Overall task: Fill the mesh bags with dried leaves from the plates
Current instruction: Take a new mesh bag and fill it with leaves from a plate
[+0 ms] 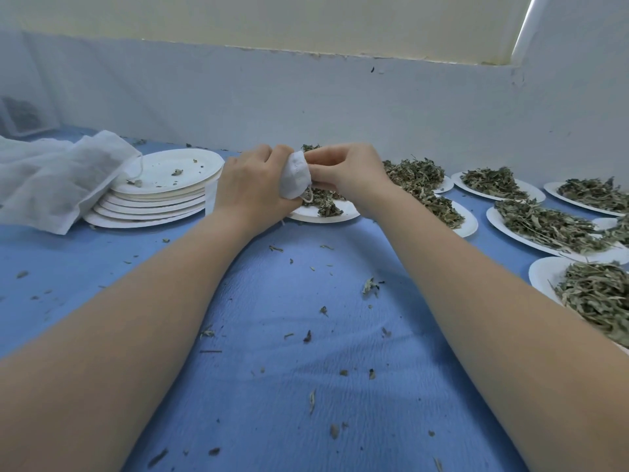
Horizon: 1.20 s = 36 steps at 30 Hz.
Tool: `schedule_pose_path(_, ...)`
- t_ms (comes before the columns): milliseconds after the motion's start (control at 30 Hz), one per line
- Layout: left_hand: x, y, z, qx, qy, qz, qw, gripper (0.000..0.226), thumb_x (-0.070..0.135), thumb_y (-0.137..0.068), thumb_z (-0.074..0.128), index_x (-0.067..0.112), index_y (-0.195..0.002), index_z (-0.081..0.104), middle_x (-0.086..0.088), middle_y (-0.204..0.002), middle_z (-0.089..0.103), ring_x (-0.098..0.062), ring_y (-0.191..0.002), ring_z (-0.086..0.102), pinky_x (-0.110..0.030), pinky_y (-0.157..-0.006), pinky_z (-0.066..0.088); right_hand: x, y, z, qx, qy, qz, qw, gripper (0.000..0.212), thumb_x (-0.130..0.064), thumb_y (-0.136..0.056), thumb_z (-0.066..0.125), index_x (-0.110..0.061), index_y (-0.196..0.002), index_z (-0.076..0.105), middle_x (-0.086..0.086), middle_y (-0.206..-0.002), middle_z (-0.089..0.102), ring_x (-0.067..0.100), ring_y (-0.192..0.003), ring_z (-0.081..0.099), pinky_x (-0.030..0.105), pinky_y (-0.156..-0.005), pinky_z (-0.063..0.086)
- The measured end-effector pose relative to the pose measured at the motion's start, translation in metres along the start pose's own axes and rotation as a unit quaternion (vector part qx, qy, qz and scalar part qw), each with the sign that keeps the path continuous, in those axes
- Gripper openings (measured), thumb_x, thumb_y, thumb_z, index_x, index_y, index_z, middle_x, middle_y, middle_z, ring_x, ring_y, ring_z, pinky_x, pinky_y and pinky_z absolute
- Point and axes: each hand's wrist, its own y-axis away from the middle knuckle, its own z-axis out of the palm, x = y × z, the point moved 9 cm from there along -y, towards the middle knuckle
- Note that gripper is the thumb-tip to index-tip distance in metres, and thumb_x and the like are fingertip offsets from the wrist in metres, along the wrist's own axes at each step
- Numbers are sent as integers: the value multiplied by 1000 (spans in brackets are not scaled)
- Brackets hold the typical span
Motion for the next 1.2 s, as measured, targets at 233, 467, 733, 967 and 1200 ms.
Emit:
schedule_pose_path(233, 14, 1, -5, 11, 13, 19, 1000, 46, 25, -72, 73, 0, -109, 59, -19, -88, 58, -36, -73, 57, -36, -60, 38, 0, 1, 0, 57, 66, -7, 996, 14, -2, -72, 73, -15, -78, 72, 6, -80, 72, 19, -79, 69, 35, -81, 56)
schedule_pose_path(467, 29, 3, -3, -11, 2, 62, 998, 37, 15, -67, 76, -6, -94, 62, -21, -79, 59, -37, -62, 56, -32, -54, 33, 1, 4, 13, 2, 139, 9, 990, 13, 3, -69, 60, -6, -65, 68, 5, -63, 57, 14, -61, 49, 24, -59, 44)
schedule_pose_path(733, 13, 1, -3, -9, 14, 14, 1000, 45, 19, -73, 66, 3, -114, 56, -15, -97, 59, -36, -81, 56, -35, -64, 35, -5, 8, 24, -150, -68, 21, 986, 18, -5, -88, 60, 5, -101, 68, 15, -92, 69, 18, -84, 65, 28, -88, 54)
schedule_pose_path(967, 5, 2, -3, 7, 72, -9, 997, 54, 26, -76, 71, 7, -122, 51, -15, -109, 61, -37, -88, 59, -40, -69, 44, -10, 6, 1, -61, 20, -18, 998, 16, -8, -89, 62, -17, -99, 71, -6, -81, 69, 8, -71, 60, 12, -62, 48)
schedule_pose_path(1200, -2, 1, 0, -6, 88, -28, 996, 52, 20, -76, 70, 13, -123, 50, -11, -112, 59, -36, -89, 58, -39, -68, 45, -8, 7, 11, -91, 128, -10, 988, 20, -24, -93, 57, -25, -111, 66, -1, -62, 64, 9, -51, 43, 13, -49, 36)
